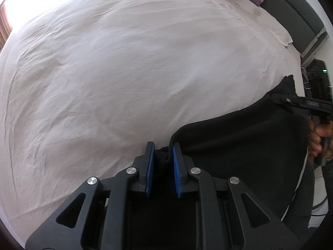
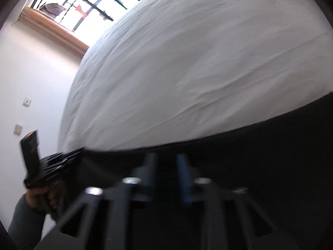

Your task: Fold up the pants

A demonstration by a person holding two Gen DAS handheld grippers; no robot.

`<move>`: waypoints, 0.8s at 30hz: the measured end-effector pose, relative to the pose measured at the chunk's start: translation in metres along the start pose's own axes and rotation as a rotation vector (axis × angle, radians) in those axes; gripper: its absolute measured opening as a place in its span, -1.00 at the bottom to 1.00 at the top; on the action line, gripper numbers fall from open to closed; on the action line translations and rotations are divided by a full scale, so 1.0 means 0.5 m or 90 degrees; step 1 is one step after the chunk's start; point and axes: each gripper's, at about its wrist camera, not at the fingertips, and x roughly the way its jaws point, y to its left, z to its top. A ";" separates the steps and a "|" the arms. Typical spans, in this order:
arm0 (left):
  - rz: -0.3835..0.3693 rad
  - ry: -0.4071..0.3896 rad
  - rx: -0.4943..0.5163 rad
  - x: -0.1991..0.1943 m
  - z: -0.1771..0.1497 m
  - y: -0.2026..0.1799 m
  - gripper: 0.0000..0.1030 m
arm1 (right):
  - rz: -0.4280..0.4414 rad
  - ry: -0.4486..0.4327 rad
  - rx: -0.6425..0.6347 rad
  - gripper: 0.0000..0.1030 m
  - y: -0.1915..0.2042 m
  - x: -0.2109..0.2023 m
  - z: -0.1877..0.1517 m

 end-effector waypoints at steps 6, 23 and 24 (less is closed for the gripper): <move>0.011 -0.016 0.019 -0.014 -0.003 -0.009 -0.67 | -0.099 -0.099 0.003 -0.87 -0.024 -0.018 0.047; 0.186 -0.086 -0.005 -0.146 -0.057 0.024 -0.65 | -0.001 -0.078 0.005 -0.57 -0.019 -0.012 -0.011; 0.201 -0.098 -0.034 -0.159 -0.060 0.042 -0.65 | -0.047 -0.099 0.013 -0.52 -0.023 -0.025 0.002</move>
